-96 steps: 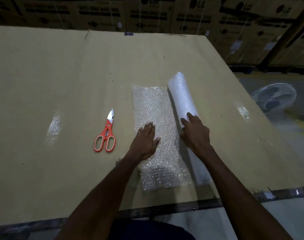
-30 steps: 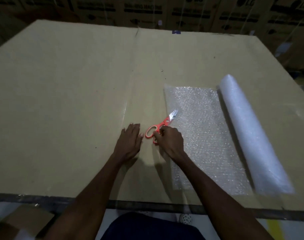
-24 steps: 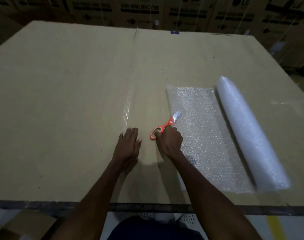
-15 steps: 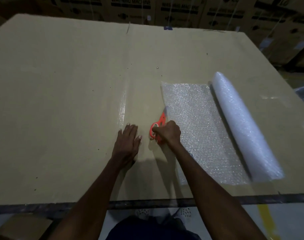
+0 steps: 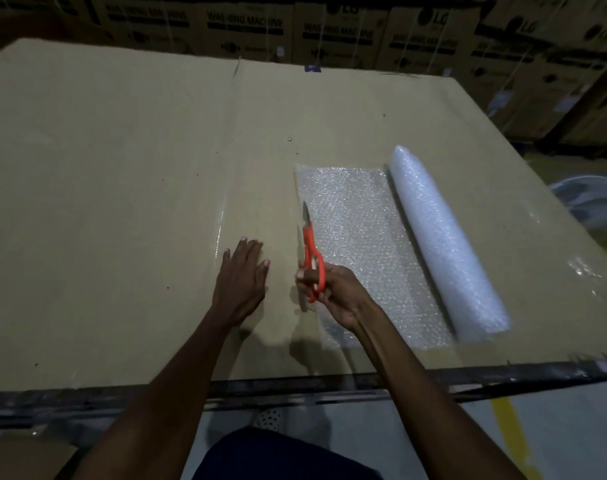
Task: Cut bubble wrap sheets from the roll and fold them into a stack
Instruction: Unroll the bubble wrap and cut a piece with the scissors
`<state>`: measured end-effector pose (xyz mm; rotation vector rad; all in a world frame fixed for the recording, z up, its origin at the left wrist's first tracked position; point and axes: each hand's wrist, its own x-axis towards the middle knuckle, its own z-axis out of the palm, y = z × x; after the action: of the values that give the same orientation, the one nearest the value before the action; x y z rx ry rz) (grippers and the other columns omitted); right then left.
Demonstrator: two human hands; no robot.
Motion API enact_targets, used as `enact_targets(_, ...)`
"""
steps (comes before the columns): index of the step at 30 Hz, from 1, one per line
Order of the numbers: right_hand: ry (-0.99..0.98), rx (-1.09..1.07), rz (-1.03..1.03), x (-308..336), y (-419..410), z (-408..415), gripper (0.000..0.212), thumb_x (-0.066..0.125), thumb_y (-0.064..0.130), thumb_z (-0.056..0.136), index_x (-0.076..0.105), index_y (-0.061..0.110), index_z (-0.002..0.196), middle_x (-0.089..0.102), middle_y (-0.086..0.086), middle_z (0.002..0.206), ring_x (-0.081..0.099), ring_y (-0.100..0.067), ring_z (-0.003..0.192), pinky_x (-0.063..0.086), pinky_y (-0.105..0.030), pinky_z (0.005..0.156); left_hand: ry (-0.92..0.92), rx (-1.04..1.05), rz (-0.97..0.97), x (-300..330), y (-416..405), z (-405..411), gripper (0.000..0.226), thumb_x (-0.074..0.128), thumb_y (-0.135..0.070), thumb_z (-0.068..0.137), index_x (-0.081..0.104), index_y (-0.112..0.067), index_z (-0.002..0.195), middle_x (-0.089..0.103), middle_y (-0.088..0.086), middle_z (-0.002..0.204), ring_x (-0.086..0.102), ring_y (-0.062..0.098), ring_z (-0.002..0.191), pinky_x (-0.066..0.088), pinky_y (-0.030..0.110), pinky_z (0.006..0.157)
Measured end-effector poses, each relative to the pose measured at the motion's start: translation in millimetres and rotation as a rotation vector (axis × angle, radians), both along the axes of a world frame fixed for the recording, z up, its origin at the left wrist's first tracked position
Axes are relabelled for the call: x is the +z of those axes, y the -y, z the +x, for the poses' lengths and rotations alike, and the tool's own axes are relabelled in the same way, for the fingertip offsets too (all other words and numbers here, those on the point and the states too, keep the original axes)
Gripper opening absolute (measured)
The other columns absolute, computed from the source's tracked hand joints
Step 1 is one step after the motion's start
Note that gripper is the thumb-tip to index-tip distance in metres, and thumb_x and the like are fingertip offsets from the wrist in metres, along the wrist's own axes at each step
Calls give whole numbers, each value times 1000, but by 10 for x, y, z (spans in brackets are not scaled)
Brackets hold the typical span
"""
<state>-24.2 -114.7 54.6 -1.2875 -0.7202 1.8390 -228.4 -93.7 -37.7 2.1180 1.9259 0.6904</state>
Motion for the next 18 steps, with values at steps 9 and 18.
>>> enact_targets(9, 104, -91, 44, 83, 829, 1119, 41, 82, 43, 78, 69, 6, 93, 57, -3, 62, 45, -12, 46, 37, -22, 41, 1, -126, 15, 275, 377, 1031, 63, 20, -44, 102, 44, -6, 145, 44, 13, 152, 28, 28, 149, 20, 53, 120)
enact_targets(18, 155, -45, 71, -119, 1680, 1838, 68, 72, 75, 75, 68, 10, 94, 54, -4, 66, 45, -13, 49, 37, -23, 48, -121, -227, -192, 290, 543, 1627, 74, 24, -52, 99, 28, -1, 154, 23, 17, 163, 16, 32, 152, 18, 55, 120)
